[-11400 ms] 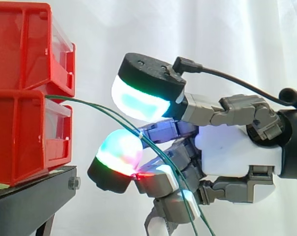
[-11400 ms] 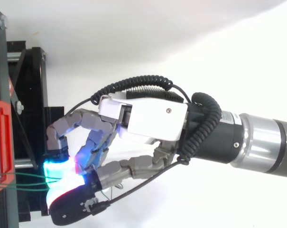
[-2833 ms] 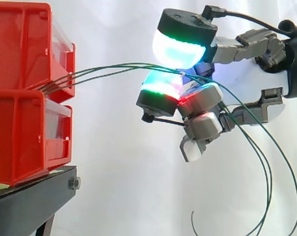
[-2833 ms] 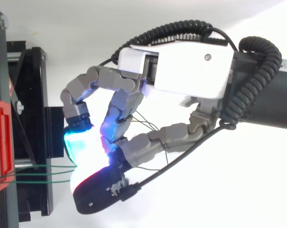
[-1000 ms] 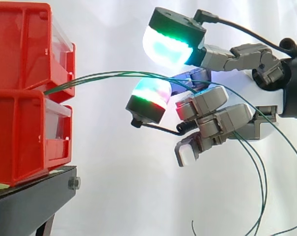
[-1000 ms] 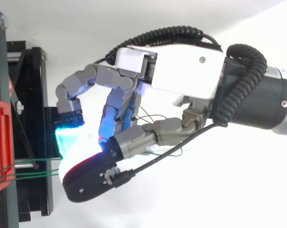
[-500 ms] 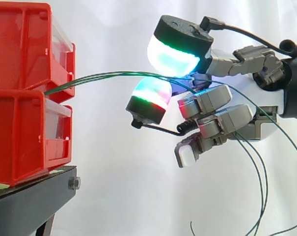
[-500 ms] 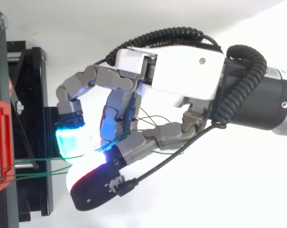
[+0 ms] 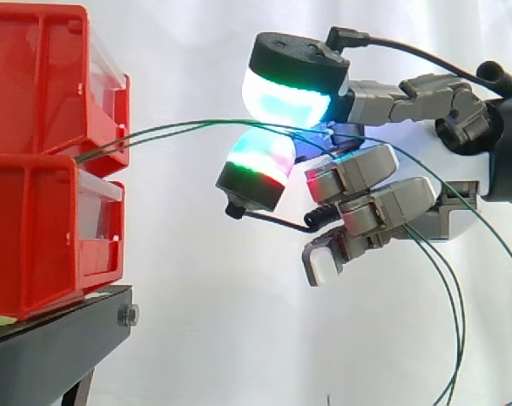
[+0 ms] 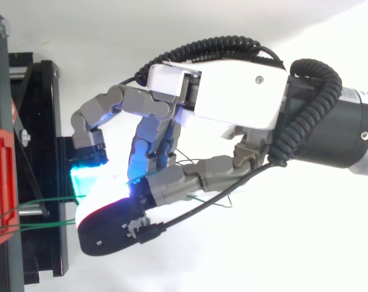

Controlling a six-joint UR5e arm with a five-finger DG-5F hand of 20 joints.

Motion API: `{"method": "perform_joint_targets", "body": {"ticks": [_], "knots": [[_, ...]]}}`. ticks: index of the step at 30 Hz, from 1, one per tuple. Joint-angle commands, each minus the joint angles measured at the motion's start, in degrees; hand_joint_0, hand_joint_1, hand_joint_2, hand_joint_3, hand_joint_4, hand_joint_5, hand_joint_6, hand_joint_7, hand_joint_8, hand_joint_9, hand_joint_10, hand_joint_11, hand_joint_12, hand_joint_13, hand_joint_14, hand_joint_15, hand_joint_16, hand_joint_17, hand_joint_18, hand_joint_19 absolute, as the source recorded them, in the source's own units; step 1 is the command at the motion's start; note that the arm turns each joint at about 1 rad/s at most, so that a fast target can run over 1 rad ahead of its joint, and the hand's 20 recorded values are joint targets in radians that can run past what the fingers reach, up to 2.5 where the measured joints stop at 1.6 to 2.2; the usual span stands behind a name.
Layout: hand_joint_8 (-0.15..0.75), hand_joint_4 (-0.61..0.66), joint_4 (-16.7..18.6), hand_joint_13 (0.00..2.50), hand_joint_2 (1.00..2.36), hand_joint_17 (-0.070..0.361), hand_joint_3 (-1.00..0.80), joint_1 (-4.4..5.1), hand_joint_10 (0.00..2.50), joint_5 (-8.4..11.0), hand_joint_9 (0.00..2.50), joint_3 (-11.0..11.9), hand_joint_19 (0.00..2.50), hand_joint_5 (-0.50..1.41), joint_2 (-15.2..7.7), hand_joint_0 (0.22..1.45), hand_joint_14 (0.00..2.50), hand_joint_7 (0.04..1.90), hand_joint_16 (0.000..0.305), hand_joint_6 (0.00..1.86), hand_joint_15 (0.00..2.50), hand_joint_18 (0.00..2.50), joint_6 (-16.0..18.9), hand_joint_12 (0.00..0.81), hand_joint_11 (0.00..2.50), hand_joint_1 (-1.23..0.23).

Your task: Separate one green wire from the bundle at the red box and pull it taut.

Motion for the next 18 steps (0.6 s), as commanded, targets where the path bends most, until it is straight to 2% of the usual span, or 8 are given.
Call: {"method": "perform_joint_targets", "body": {"ticks": [1,7,12,18], "knots": [[0.308,0.2,0.0,1.61,1.02,0.147,-0.28,0.0,0.19,0.0,1.37,0.0,0.56,-0.22,0.0,0.59,0.01,1.19,0.065,0.85,1.59,1.0,0.02,0.351,2.01,-0.62],[0.317,0.21,0.0,1.59,1.01,0.154,-0.39,0.0,0.14,0.0,1.37,0.0,0.55,-0.22,0.0,0.53,0.01,1.18,0.068,0.85,1.57,1.01,0.02,0.363,2.01,-0.65],[0.336,0.22,0.0,1.59,1.0,0.158,-0.47,0.0,0.13,-0.09,1.37,0.0,0.55,-0.22,0.0,0.51,0.01,1.17,0.07,0.85,1.54,1.02,0.02,0.384,1.99,-0.62],[0.327,0.21,0.0,1.58,1.01,0.156,-0.43,0.0,0.09,-0.09,1.37,-0.09,0.55,-0.22,0.0,0.52,0.01,1.17,0.069,0.84,1.53,1.01,0.02,0.365,2.0,-0.58]]}}
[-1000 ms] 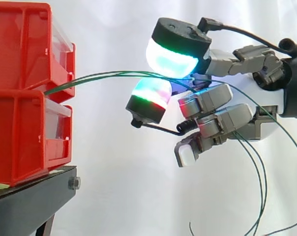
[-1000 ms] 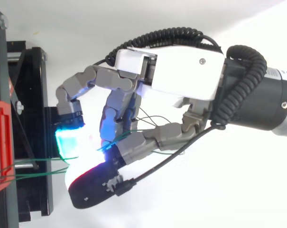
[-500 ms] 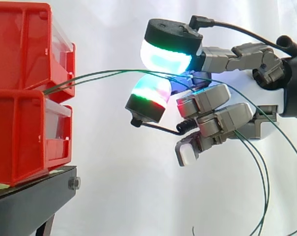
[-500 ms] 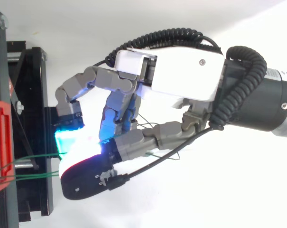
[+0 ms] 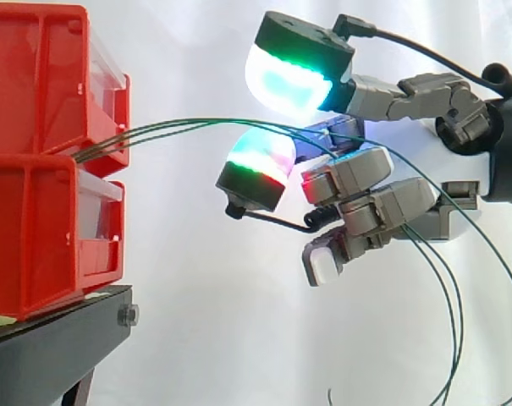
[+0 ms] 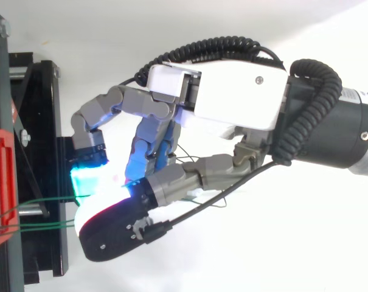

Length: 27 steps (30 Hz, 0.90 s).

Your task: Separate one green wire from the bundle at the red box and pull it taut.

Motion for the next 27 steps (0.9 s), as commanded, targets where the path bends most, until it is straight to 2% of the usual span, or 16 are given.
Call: {"method": "perform_joint_targets", "body": {"ticks": [1,6,15,20,23,26,27], "knots": [[0.315,0.21,0.0,1.58,1.01,0.153,-0.4,0.0,0.05,-0.01,1.38,0.02,0.56,-0.22,0.0,0.54,0.01,1.19,0.068,0.84,1.53,1.0,0.0,0.358,2.02,-0.57],[0.312,0.2,0.0,1.57,1.02,0.148,-0.21,0.0,0.03,-0.01,1.39,0.02,0.57,-0.22,0.0,0.58,0.01,1.23,0.066,0.86,1.54,0.99,0.0,0.348,2.04,-0.59],[0.306,0.15,0.0,1.54,1.03,0.145,-0.12,0.0,0.0,-0.01,1.39,0.02,0.55,-0.21,0.0,0.59,0.02,1.22,0.065,0.88,1.52,0.97,0.0,0.354,2.02,-0.62],[0.315,0.1,0.09,1.43,1.03,0.143,-0.06,0.0,0.0,-0.01,1.38,-0.07,0.54,-0.19,0.0,0.58,0.02,1.27,0.064,0.87,1.4,0.93,0.0,0.385,1.94,-0.66],[0.317,0.06,0.0,1.22,1.03,0.144,-0.03,0.0,0.01,-0.01,1.34,0.02,0.51,-0.18,0.0,0.58,0.03,1.28,0.064,0.86,1.17,0.91,0.0,0.426,1.75,-0.68],[0.335,0.03,0.0,0.86,1.02,0.141,-0.01,0.0,0.02,-0.01,1.2,0.02,0.47,-0.18,0.0,0.58,0.02,1.3,0.062,0.85,0.64,0.83,0.0,0.421,1.32,-0.7],[0.337,0.02,0.0,0.82,1.02,0.14,-0.01,0.0,0.02,-0.01,1.17,0.02,0.46,-0.17,0.0,0.58,0.02,1.29,0.062,0.85,0.57,0.82,0.0,0.414,1.26,-0.71]]}}
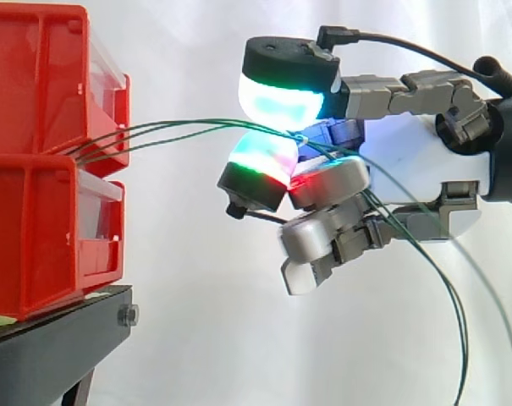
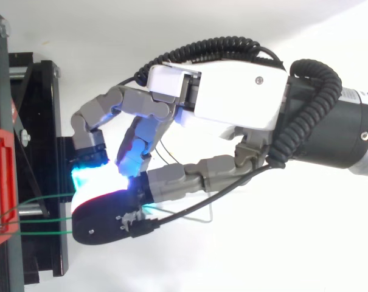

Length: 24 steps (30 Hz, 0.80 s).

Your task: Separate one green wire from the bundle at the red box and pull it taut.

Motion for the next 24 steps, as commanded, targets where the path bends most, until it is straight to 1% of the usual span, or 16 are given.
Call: {"method": "perform_joint_targets", "body": {"ticks": [1,2,3,6,9,11,17,20,21,24], "knots": [[0.331,0.02,-0.01,0.72,1.02,0.139,-0.01,0.0,0.03,0.04,1.11,-0.08,0.44,-0.17,0.0,0.58,0.02,1.3,0.062,0.85,0.45,0.78,0.0,0.413,1.12,-0.71],[0.329,0.01,-0.01,0.65,1.02,0.136,-0.01,0.0,0.02,0.13,1.08,0.01,0.42,-0.17,0.0,0.58,0.01,1.31,0.06,0.85,0.35,0.73,0.0,0.408,0.96,-0.71],[0.322,0.01,0.08,0.62,1.02,0.135,-0.01,0.0,0.02,0.39,1.05,0.01,0.4,-0.17,0.0,0.58,0.01,1.31,0.06,0.84,0.3,0.68,0.0,0.403,0.9,-0.71],[0.292,0.0,0.08,0.42,1.02,0.131,-0.02,0.0,0.02,0.57,0.84,0.01,0.26,-0.16,0.0,0.58,0.0,1.32,0.058,0.84,0.09,0.52,0.0,0.382,0.52,-0.73],[0.278,-0.01,0.17,0.33,1.02,0.131,-0.03,0.09,0.01,0.65,0.74,0.01,0.17,-0.16,0.0,0.58,0.0,1.33,0.058,0.83,0.01,0.42,0.0,0.372,0.36,-0.74],[0.266,-0.02,0.17,0.26,1.02,0.129,-0.04,0.0,0.01,0.65,0.66,-0.08,0.11,-0.16,0.0,0.58,0.0,1.35,0.057,0.82,0.0,0.34,0.0,0.364,0.24,-0.74],[0.22,-0.06,0.08,0.15,1.02,0.122,-0.04,0.09,0.0,0.74,0.47,-0.08,0.01,-0.16,0.0,0.58,0.0,1.37,0.054,0.8,0.0,0.18,-0.18,0.34,0.03,-0.76],[0.206,-0.08,-0.01,0.13,1.02,0.122,-0.04,0.09,0.0,0.57,0.43,-0.08,0.0,-0.16,0.0,0.58,0.0,1.37,0.054,0.8,0.0,0.15,-0.18,0.339,0.0,-0.77],[0.195,-0.08,-0.09,0.09,1.02,0.121,-0.03,0.09,0.0,0.57,0.39,-0.08,0.01,-0.16,0.0,0.58,0.0,1.32,0.054,0.82,0.0,0.09,-0.18,0.337,0.0,-0.75],[0.18,-0.09,-0.8,0.08,1.02,0.12,-0.04,-0.09,0.0,0.57,0.34,-0.17,0.0,-0.16,0.0,0.58,0.0,1.33,0.053,0.82,0.0,0.08,-0.26,0.333,0.0,-0.76]]}}
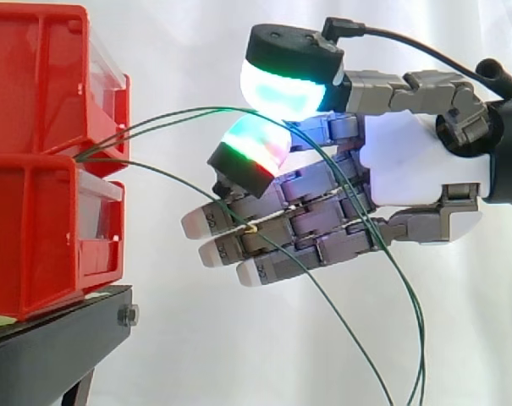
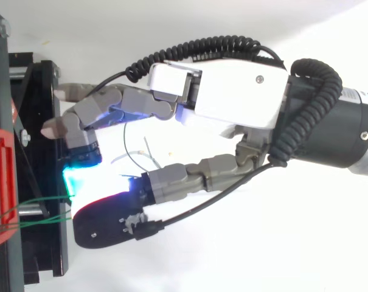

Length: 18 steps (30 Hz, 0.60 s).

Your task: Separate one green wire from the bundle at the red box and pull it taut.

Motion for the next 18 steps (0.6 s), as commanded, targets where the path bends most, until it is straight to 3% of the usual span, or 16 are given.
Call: {"method": "perform_joint_targets", "body": {"ticks": [1,2,4,7,9,10,13,15,18], "knots": [[0.181,-0.09,-0.77,0.08,1.02,0.121,-0.04,-0.14,0.0,-0.04,0.34,-0.18,0.0,-0.16,0.0,0.58,0.0,1.33,0.054,0.82,0.0,0.08,-0.15,0.334,0.0,-0.76],[0.201,-0.07,-0.68,0.19,1.02,0.124,-0.04,-0.14,0.0,-0.12,0.41,-1.15,0.0,-0.16,0.0,0.59,0.0,1.41,0.055,0.79,0.0,0.17,-0.41,0.339,0.0,-0.78],[0.231,-0.04,-0.6,0.28,1.02,0.127,-0.05,-0.14,0.0,-0.12,0.49,-2.38,0.02,-0.16,0.0,0.59,0.0,1.37,0.056,0.81,0.0,0.29,-0.59,0.347,0.1,-0.77],[0.278,-0.02,0.02,0.51,1.02,0.13,-0.08,-0.14,0.02,-0.04,0.73,-4.23,0.18,-0.17,0.0,0.6,0.01,1.33,0.058,0.82,0.14,0.46,-0.68,0.36,0.52,-0.76],[0.302,0.0,1.07,0.65,1.03,0.129,-0.09,-0.14,0.03,0.23,0.92,-4.75,0.27,-0.18,0.0,0.6,0.01,1.32,0.057,0.82,0.31,0.55,-0.68,0.37,1.02,-0.75],[0.303,0.0,2.22,0.66,1.03,0.129,-0.09,-0.14,0.03,0.4,0.93,-4.75,0.27,-0.18,0.0,0.6,0.01,1.33,0.057,0.82,0.32,0.56,-0.68,0.368,1.05,-0.75],[0.3,-0.01,2.39,0.66,1.03,0.129,-0.09,0.04,0.02,0.58,0.89,-4.75,0.28,-0.18,0.0,0.6,0.01,1.31,0.057,0.82,0.3,0.56,-0.59,0.371,1.02,-0.75],[0.284,-0.02,2.39,0.62,1.03,0.129,-0.09,0.04,0.02,0.58,0.76,-4.75,0.27,-0.18,0.0,0.6,0.01,1.3,0.057,0.82,0.25,0.57,-0.68,0.362,0.69,-0.75],[0.272,-0.03,2.48,0.59,1.03,0.128,-0.09,0.13,0.01,0.58,0.67,-4.75,0.25,-0.18,0.0,0.6,0.01,1.31,0.057,0.82,0.18,0.57,-0.68,0.354,0.43,-0.75]]}}
